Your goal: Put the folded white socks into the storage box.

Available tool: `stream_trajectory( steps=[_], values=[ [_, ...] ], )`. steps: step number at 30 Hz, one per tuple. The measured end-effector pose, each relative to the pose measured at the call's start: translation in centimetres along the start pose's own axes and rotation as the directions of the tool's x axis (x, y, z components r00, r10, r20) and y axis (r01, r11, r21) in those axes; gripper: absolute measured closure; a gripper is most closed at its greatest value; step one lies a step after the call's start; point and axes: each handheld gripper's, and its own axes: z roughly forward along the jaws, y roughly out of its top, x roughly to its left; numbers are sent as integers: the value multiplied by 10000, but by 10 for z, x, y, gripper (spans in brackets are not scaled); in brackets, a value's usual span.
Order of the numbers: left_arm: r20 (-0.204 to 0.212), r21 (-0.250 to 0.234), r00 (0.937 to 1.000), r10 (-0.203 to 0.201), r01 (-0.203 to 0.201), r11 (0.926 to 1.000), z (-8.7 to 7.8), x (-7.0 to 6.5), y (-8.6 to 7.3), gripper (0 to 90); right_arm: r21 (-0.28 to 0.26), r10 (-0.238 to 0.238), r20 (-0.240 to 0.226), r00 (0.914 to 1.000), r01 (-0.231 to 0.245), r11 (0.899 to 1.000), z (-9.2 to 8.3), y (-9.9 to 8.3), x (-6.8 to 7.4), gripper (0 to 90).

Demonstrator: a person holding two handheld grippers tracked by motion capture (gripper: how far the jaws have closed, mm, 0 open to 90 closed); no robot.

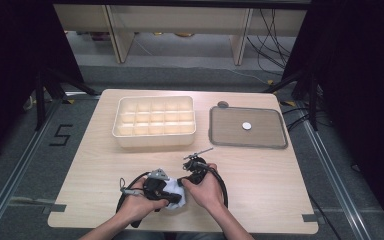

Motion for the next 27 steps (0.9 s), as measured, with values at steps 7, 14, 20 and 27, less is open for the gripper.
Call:
stream_trajectory(
  steps=[7,14,20,27],
  values=[
    [-77,-422,9998,160,-163,9990,-12,-3,5,782,-105,-196,-139,9997,194,9998,-2,0,-2,791],
    [-708,-1208,9975,82,-167,9925,-40,2,11,689,-551,-66,31,10000,67,9985,-11,-2,-1,708],
    [-1183,-1634,9926,-280,84,9865,-55,13,11,604,-709,-353,214,9991,368,9968,-15,0,-2,680],
    [-1459,-1708,9869,-692,438,9843,-59,22,8,502,-1191,-383,299,9988,416,9920,-21,0,-3,639]
  ],
)
